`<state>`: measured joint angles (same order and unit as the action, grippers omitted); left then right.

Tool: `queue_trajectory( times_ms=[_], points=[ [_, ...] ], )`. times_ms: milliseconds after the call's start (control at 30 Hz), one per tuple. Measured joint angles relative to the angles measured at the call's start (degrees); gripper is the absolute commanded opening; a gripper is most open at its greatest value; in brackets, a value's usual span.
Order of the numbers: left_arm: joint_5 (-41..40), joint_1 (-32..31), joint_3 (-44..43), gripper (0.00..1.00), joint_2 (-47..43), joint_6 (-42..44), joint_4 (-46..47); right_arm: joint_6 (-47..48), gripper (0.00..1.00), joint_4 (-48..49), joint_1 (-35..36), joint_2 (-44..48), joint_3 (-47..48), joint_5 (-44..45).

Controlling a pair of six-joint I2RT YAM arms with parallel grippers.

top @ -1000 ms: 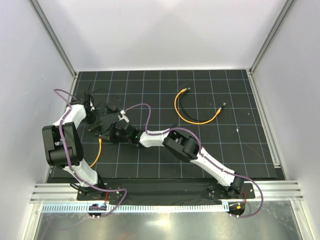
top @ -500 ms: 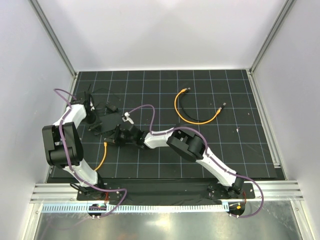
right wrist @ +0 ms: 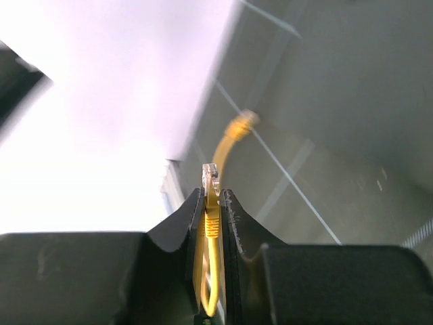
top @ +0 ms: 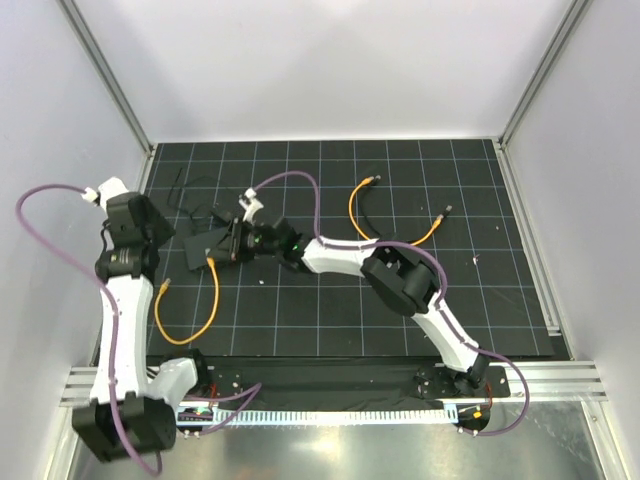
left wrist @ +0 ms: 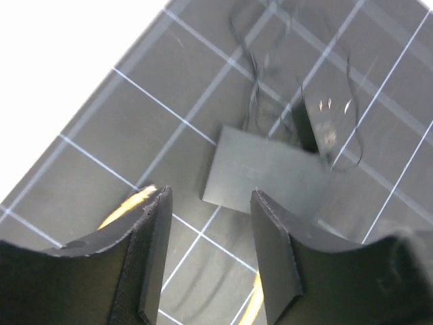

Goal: Pull the plug from the switch port

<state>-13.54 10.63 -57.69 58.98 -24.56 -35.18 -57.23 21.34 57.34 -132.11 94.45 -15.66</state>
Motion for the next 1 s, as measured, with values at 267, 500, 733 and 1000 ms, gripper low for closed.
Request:
queue_trajectory(
  times_ms=[267,500,733,1000],
  points=[
    [-7.39,0.00,2.21,0.58,-6.75,-0.92,1.11,-3.76,0.01,8.68,-8.02,3.65,1.11,-9.81],
    [-7.96,0.00,2.38,0.59,-3.34,-1.01,0.85,-12.11,0.01,18.40,-18.08,12.22,-5.03,-14.19],
    [-7.37,0.00,2.38,0.59,-1.84,-1.03,0.92,-19.63,0.01,29.16,-35.45,24.02,-17.05,-16.65],
    [-3.69,0.00,2.38,0.57,1.20,-0.98,1.11,-6.84,0.01,21.77,-49.66,29.62,-24.09,-14.47]
  ],
)
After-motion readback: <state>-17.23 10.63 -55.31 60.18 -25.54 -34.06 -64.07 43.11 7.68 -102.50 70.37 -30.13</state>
